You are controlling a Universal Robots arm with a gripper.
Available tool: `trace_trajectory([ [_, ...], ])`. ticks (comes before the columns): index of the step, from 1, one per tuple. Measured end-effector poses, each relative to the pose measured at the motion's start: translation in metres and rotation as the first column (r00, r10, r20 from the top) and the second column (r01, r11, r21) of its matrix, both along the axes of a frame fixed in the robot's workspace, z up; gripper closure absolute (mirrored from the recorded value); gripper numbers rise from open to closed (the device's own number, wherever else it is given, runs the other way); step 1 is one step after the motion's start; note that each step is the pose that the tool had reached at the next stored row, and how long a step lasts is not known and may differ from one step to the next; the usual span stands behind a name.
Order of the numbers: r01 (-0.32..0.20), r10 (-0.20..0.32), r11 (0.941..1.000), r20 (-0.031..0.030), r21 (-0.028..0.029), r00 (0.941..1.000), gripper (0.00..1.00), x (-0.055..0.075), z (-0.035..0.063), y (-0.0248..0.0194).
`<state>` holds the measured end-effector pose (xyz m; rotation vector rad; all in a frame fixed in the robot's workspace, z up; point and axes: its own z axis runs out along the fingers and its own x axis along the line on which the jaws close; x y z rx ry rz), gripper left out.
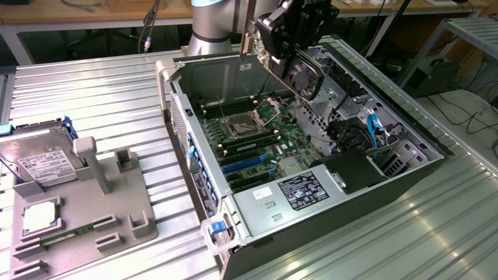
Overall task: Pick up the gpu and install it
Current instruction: 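Insert the gpu into the slot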
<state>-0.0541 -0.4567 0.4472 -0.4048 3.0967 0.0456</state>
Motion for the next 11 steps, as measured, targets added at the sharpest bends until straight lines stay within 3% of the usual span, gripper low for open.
trace_trajectory([
  [5, -0.088, 0.088, 0.9961, 0.0, 0.0, 0.9961, 0.71, 0.0, 0.0, 0.0],
  [11, -0.175, 0.175, 0.9845, 0.0, 0.0, 0.9845, 0.71, 0.0, 0.0, 0.0],
])
